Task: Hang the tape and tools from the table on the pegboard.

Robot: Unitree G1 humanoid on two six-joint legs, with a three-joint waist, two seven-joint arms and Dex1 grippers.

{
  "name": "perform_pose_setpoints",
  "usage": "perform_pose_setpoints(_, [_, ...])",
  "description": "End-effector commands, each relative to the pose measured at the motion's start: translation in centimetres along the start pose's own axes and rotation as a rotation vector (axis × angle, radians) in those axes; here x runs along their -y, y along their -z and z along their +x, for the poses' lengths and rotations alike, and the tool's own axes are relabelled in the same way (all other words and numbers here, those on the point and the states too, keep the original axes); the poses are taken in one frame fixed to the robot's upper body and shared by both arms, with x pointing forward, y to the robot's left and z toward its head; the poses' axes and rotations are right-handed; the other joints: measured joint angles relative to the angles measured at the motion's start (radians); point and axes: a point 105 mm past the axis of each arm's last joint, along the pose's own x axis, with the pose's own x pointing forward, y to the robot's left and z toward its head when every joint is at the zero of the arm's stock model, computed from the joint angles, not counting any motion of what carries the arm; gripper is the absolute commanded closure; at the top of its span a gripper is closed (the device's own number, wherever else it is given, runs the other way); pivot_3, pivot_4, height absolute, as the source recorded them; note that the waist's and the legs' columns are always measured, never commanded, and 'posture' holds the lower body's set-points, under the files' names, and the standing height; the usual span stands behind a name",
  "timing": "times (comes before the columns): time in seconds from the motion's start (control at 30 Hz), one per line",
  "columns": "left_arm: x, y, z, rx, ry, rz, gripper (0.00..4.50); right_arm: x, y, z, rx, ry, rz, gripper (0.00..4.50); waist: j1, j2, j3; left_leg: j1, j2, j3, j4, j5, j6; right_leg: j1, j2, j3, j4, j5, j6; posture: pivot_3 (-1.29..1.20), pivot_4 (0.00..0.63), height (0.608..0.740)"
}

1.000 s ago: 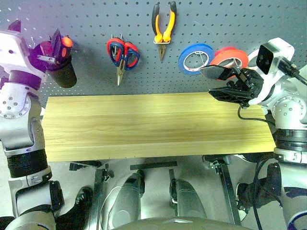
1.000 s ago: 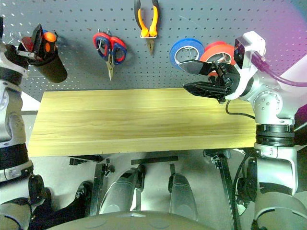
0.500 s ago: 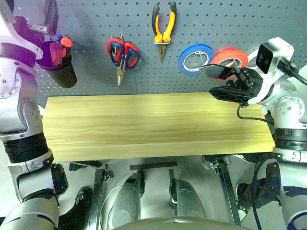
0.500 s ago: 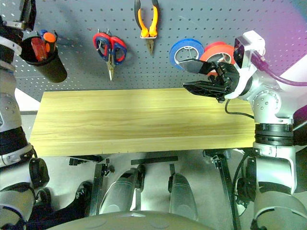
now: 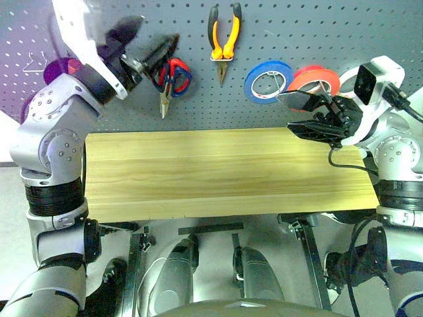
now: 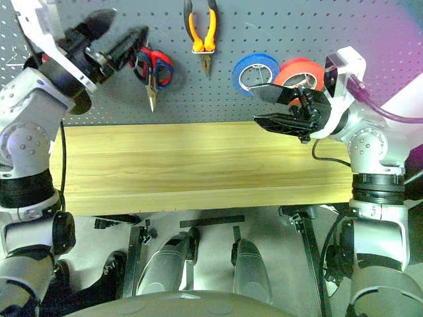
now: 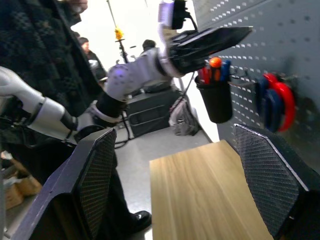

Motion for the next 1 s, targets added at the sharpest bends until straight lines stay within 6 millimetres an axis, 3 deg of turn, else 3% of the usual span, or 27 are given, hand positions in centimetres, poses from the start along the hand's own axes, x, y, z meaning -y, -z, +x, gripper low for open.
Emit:
perform_pose_setpoints(0.03, [2.2, -0.5, -0.2, 0.004, 0.107, 0.06, 0.01, -0.6, -1.5, -0.4, 0.015, 0.006, -0.086, 0.59, 0.0, 0.0, 0.0, 0.0, 0.0, 0.0, 0.0, 0.0, 0.0, 0.0, 0.0, 0.0, 0.0, 0.0, 0.0, -0.02, 0.213, 0.74])
perform_pose_setpoints(0.17, [3.3, 0.7, -0.3, -0.015, 0.153, 0.097, 0.01, -0.6, -1.2, -0.5, 0.013, 0.018, -0.095, 0.59, -0.001, 0.001, -0.002, 0.0, 0.0, 0.0, 0.0, 0.0, 0.0, 0.0, 0.0, 0.0, 0.0, 0.0, 0.0, -0.03, 0.211, 0.74])
perform_pose_setpoints(0.3, [3.3, 5.0, -2.8, -0.115, 0.196, -0.047, 0.01, -0.7, -0.7, -0.9, 0.006, 0.028, -0.102, 0.59, -0.003, 0.002, -0.005, 0.0, 0.0, 0.0, 0.0, 0.0, 0.0, 0.001, 0.0, 0.0, -0.001, 0.0, 0.0, -0.03, 0.217, 0.74])
perform_pose_setpoints(0.53, [2.1, 10.2, -7.2, -0.234, 0.145, -0.174, 0.01, -1.0, 0.6, -2.1, -0.037, 0.041, -0.087, 0.59, -0.008, 0.004, -0.008, 0.001, 0.0, 0.0, 0.0, 0.0, 0.0, 0.001, 0.0, 0.001, -0.001, 0.0, 0.0, -0.04, 0.213, 0.74])
perform_pose_setpoints(0.6, [1.4, 10.5, -8.0, -0.15, 0.139, -0.258, 0.01, -1.0, 1.2, -2.8, -0.06, 0.058, -0.087, 0.59, -0.006, 0.005, -0.009, 0.002, 0.0, 0.0, 0.0, 0.0, 0.0, 0.003, 0.0, 0.001, -0.001, 0.0, 0.0, -0.04, 0.205, 0.74])
perform_pose_setpoints(0.77, [0.4, 12.7, -9.8, -0.206, 0.101, -0.245, 0.01, -0.7, 2.2, -4.4, -0.088, 0.11, -0.07, 0.59, -0.005, 0.005, -0.019, 0.002, 0.0, 0.0, 0.0, 0.0, 0.0, 0.003, 0.0, 0.001, -0.002, 0.0, 0.0, -0.05, 0.18, 0.74])
perform_pose_setpoints(1.0, [0.6, 13.6, -10.3, -0.213, 0.131, -0.243, 0.01, -0.8, 3.9, -5.7, -0.101, 0.164, -0.033, 0.59, -0.007, 0.007, -0.073, 0.003, 0.0, 0.0, 0.0, 0.0, 0.0, 0.004, 0.0, 0.001, -0.003, 0.0, 0.0, -0.06, 0.112, 0.74])
